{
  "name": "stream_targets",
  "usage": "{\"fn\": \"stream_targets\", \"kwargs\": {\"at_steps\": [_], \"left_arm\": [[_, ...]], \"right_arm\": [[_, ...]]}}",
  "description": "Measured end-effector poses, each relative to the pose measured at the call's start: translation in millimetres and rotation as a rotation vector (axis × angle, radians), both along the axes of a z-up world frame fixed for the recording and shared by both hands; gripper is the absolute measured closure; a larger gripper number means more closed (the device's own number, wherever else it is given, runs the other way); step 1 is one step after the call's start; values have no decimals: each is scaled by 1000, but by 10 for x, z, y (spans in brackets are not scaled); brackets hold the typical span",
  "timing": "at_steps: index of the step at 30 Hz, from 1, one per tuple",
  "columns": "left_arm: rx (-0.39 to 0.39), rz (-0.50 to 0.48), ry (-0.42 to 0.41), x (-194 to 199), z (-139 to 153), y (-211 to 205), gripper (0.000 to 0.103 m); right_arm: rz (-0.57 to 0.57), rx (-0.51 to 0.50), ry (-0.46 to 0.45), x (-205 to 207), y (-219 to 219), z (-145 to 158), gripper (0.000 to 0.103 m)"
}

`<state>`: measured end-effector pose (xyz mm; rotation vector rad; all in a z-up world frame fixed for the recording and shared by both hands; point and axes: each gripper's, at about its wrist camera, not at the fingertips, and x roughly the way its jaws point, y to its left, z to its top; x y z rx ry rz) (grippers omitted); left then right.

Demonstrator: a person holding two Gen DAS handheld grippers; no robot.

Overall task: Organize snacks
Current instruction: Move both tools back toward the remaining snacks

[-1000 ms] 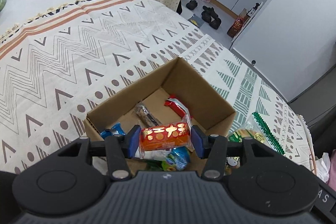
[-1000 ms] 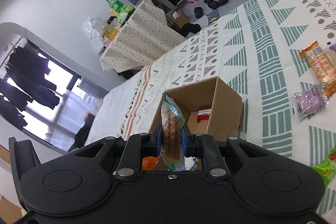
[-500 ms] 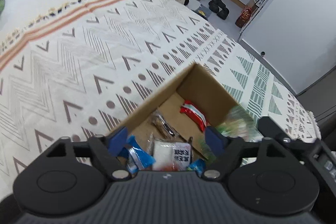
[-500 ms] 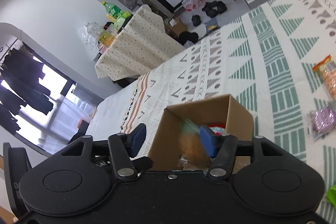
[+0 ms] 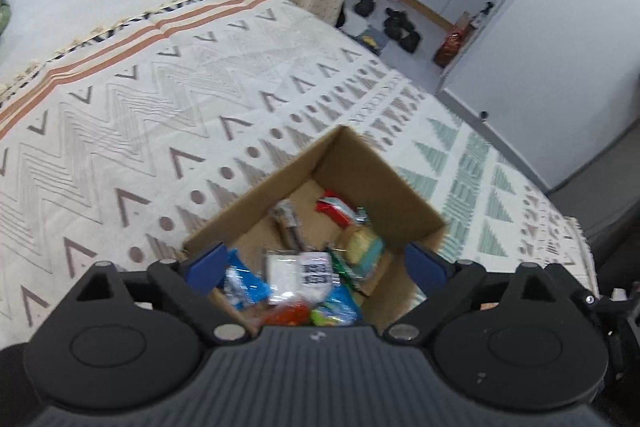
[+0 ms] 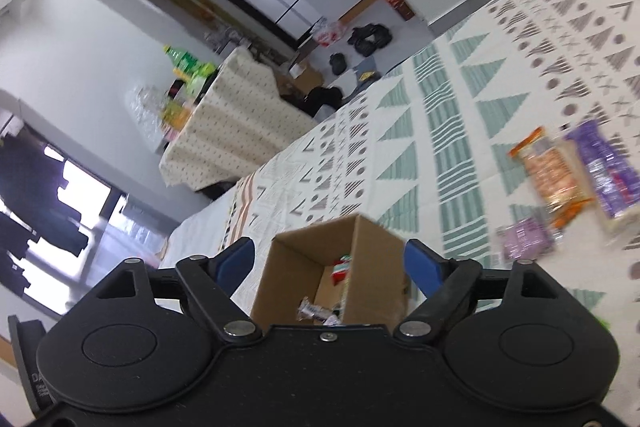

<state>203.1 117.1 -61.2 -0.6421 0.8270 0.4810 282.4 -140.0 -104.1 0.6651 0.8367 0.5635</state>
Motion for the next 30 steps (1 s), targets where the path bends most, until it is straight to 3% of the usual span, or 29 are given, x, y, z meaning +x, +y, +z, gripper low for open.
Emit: {"fn": "stream_targets", "kwargs": {"at_steps": [6, 22, 30], "left_arm": [[-30, -14, -34, 4, 47, -210, 2], [-8, -89, -21, 212, -58, -857, 2], [19, -124, 8, 352, -115, -1188, 2]], "right_arm": [[-75, -8, 34, 7, -318, -11, 9], [-133, -81, 55, 13, -905, -191, 6], [-167, -28, 104, 83, -1253, -214, 6]]}}
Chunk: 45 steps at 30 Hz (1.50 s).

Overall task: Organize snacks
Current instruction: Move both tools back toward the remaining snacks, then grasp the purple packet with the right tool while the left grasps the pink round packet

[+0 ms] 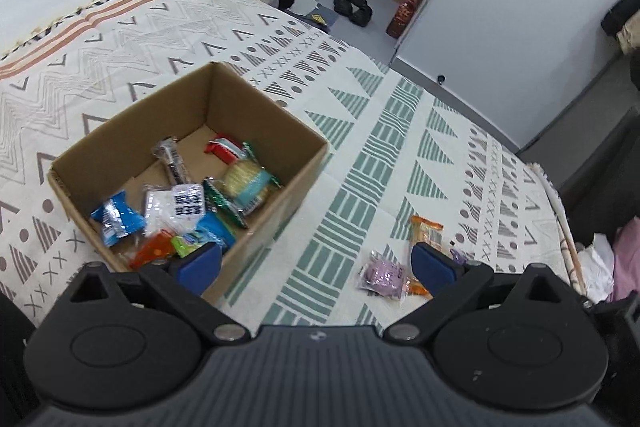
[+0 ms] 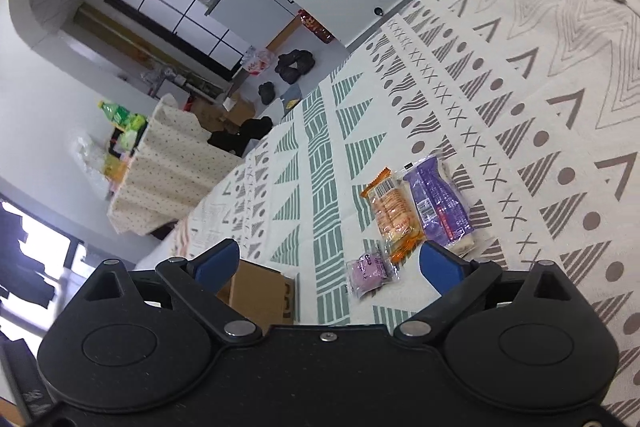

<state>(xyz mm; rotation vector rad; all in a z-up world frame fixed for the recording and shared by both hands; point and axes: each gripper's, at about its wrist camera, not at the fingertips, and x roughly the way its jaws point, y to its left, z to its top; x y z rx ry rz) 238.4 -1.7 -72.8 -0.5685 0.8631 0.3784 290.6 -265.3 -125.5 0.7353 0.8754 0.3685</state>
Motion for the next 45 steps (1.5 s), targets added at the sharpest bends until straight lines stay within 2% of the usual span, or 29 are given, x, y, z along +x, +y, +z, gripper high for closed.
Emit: {"fn": "stream_targets", "kwargs": {"at_steps": [7, 17, 25, 33, 39, 41, 43, 45], "left_arm": [[13, -37, 5, 199, -37, -241, 2], [-17, -103, 40, 527, -299, -549, 5], [-33, -128, 95, 788, -627, -649, 7], [-46, -127, 166, 1042, -1005, -647, 18], [-37, -147, 234, 1206, -1208, -649, 25], [-9, -159, 263, 1234, -1254, -678, 27], [3, -156, 272, 1233, -1276, -673, 31], [21, -149, 278, 1232, -1275, -659, 44]], "right_arm": [[-40, 16, 37, 69, -240, -79, 6], [-106, 26, 85, 223, -506, -295, 6], [-107, 7, 160, 415, -485, -604, 18], [-53, -41, 212, 612, -303, -888, 29], [-29, -97, 218, 769, -174, -997, 31], [-15, -115, 216, 817, -107, -1022, 31], [3, -139, 210, 846, -29, -1037, 31], [23, -152, 207, 859, 39, -1065, 36]]}}
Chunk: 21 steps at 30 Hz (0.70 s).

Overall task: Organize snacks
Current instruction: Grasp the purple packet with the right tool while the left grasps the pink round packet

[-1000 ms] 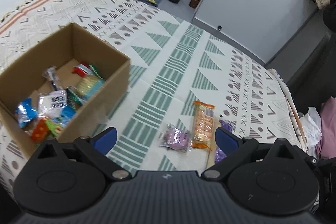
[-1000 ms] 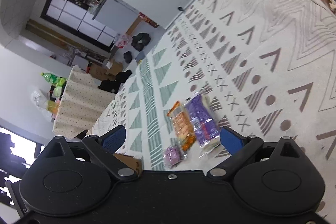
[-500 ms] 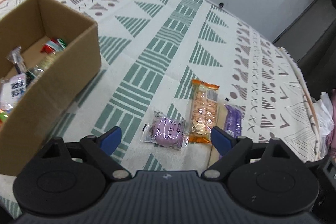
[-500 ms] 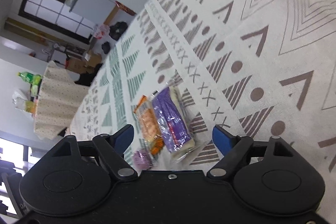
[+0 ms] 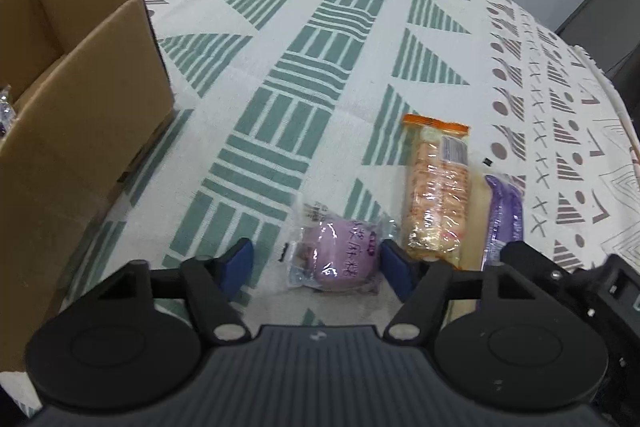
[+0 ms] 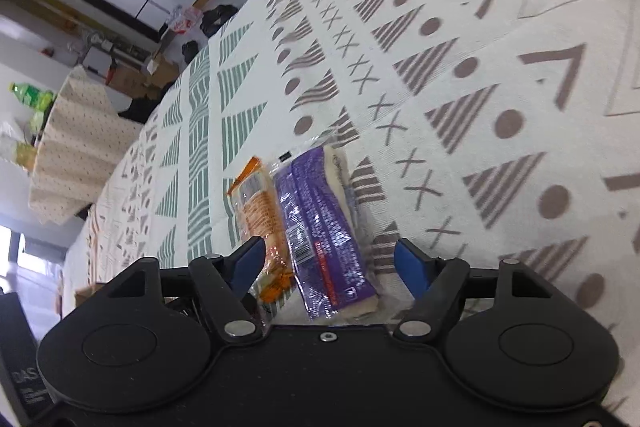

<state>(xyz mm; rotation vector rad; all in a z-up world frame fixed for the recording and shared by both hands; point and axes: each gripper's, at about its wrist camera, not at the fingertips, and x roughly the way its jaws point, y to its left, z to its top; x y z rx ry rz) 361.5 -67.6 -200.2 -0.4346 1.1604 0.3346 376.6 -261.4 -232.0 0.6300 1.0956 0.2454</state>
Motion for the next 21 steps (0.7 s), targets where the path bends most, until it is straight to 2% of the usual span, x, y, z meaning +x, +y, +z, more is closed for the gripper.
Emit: {"fn": "stream_targets", "kwargs": {"at_steps": [3, 6, 9, 11, 21], "left_arm": [[-3, 9, -4, 5, 29, 54, 63], [-40, 31, -14, -3, 60, 122, 68], [-41, 36, -26, -38, 123, 145, 69], [-43, 34, -37, -83, 181, 151, 69], [-22, 62, -109, -378, 596, 252, 69]], "right_arm": [[24, -45, -19, -5, 90, -9, 51], [59, -122, -50, -38, 176, 30, 59], [72, -119, -54, -66, 168, 61, 67], [66, -95, -46, -91, 141, 89, 69], [31, 0, -112, -237, 67, 409, 71]]}}
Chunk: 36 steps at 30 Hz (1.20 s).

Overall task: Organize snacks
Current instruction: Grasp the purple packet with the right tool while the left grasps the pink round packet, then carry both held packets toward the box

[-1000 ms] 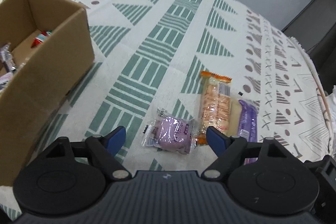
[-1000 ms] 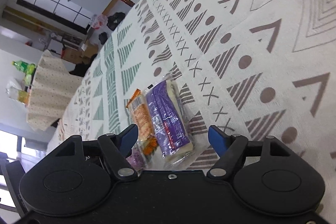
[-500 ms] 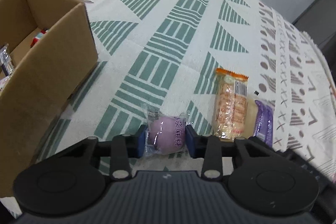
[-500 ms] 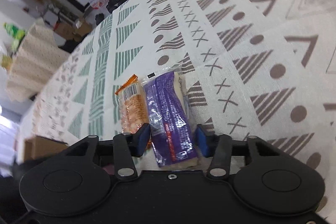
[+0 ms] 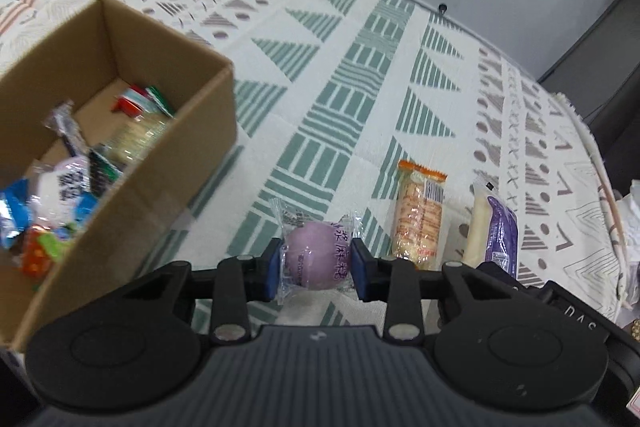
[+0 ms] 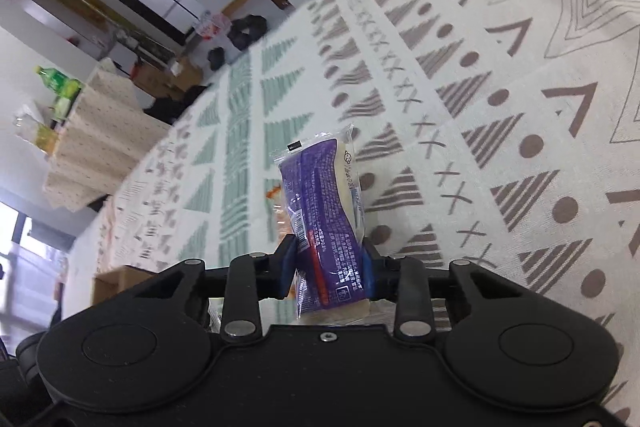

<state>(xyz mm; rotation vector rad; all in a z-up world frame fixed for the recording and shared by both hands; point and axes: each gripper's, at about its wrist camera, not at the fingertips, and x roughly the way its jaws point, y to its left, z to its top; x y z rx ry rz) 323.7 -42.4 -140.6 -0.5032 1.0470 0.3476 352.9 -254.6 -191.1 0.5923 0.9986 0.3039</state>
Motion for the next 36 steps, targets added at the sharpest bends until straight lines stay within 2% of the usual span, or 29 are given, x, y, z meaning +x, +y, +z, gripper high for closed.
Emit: {"fn": "stream_targets", "kwargs": {"at_steps": [11, 19, 29, 36], "left_arm": [[43, 55, -75, -406, 459, 231, 69], [62, 100, -124, -686, 721, 483, 69], [70, 167, -168, -998, 952, 861, 69], [57, 210, -180, -1122, 992, 1156, 69]], "right_arm": [[55, 89, -91, -209, 268, 420, 71], [112, 89, -152, -370, 517, 656, 71], [198, 145, -186, -554, 801, 832, 71], [233, 148, -208, -667, 1021, 898, 71]]}}
